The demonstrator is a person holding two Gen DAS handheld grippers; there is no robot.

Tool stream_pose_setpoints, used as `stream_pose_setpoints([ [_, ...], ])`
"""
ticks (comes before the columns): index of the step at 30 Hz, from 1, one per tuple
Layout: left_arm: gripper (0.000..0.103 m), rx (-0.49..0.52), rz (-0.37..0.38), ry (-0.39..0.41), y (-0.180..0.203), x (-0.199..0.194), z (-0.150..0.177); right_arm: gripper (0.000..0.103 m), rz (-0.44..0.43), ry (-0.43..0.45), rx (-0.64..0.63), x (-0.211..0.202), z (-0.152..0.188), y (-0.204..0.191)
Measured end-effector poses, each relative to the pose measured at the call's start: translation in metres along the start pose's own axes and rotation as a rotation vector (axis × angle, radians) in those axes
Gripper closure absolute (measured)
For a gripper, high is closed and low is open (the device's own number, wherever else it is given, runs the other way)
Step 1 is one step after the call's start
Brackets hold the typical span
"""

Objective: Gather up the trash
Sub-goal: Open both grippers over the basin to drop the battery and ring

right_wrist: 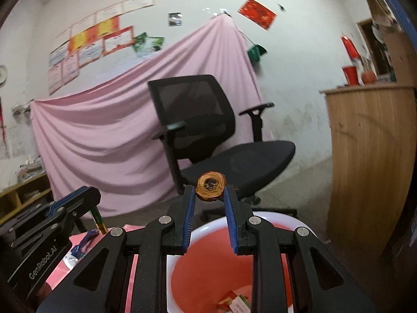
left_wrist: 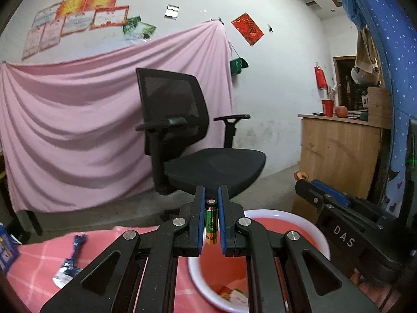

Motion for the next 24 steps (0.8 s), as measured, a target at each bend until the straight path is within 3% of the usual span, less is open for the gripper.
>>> stream_pose_setpoints([
  [11, 0.094, -0.105, 0.134, -0.116, 0.016, 0.037, 0.005, 0.082, 0.074, -0.111, 0.042, 0.017, 0.013, 0.022],
  [16, 0.07, -0.127, 0.13, -0.135, 0.009, 0.037, 0.012, 0.071, 0.085, -0.132, 0.055, 0.02, 0.016, 0.028],
  [20, 0.069, -0.147, 0.112, -0.139, 0.0, 0.034, 0.015, 0.07, 0.092, -0.134, 0.052, 0.02, 0.016, 0.026],
  [24, 0.062, -0.159, 0.081, -0.14, -0.013, 0.029, 0.015, 0.06, 0.084, -0.124, 0.057, 0.021, 0.015, 0.023],
])
Point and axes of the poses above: each gripper's, at about its wrist camera, not at the fingertips, and x roughly the way its jaws point, y to its right, z to its underside, the point moved 9 cm from there along x, roughly the way its jaws point, and after that the axes turned 13 degrees about x, right-handed, at the moved point
